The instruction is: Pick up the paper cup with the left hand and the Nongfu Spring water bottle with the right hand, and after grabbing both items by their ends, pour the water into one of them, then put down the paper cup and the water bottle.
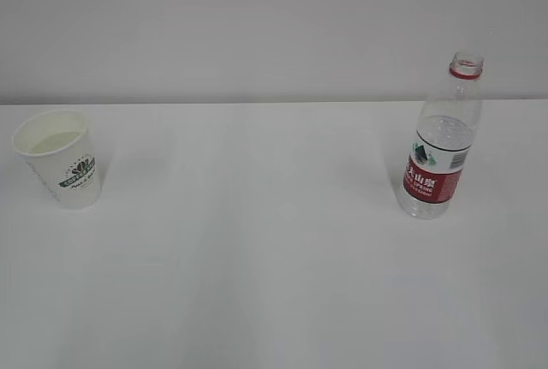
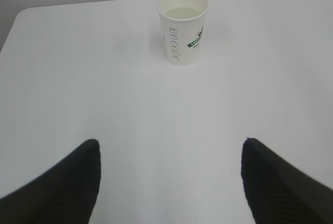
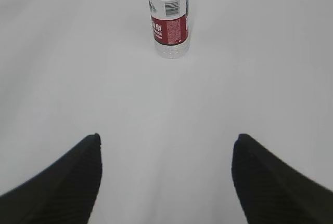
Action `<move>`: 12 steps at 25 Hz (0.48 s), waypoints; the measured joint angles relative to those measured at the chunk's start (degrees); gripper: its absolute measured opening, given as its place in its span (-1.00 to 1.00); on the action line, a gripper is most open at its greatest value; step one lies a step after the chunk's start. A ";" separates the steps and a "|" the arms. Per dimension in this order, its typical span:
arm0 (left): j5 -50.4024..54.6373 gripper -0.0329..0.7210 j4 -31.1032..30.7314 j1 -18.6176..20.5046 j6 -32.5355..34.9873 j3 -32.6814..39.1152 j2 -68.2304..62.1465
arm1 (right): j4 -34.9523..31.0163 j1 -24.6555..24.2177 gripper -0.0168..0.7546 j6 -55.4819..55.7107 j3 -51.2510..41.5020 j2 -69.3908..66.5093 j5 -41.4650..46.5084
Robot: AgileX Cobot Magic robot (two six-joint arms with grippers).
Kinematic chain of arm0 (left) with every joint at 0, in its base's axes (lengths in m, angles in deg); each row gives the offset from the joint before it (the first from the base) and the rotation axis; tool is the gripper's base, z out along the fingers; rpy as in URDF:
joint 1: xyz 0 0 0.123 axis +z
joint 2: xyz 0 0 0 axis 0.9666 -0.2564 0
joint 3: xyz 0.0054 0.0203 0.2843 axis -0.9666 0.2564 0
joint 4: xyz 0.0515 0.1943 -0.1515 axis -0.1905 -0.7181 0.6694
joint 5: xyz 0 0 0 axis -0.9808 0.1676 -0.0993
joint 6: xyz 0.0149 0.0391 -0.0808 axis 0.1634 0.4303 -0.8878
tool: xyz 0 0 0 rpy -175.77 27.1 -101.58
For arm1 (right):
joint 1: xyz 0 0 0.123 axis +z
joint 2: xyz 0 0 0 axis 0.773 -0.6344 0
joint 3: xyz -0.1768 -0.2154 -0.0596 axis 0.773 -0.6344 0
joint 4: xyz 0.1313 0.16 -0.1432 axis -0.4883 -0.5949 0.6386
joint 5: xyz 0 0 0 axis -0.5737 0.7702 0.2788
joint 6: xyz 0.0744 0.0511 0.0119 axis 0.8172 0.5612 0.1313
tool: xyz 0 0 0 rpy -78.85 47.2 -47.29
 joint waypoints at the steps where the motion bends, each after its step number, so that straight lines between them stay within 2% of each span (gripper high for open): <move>1: 0.00 0.68 0.00 0.00 0.00 0.00 0.00 | 0.00 0.00 0.57 0.00 0.00 0.00 0.00; 5: 0.00 0.58 0.00 0.00 0.00 0.00 0.00 | 0.00 0.00 0.57 0.00 0.00 0.00 0.00; 12: 0.00 0.51 0.75 0.00 0.03 0.00 0.00 | 0.00 0.00 0.57 0.00 0.00 0.00 0.00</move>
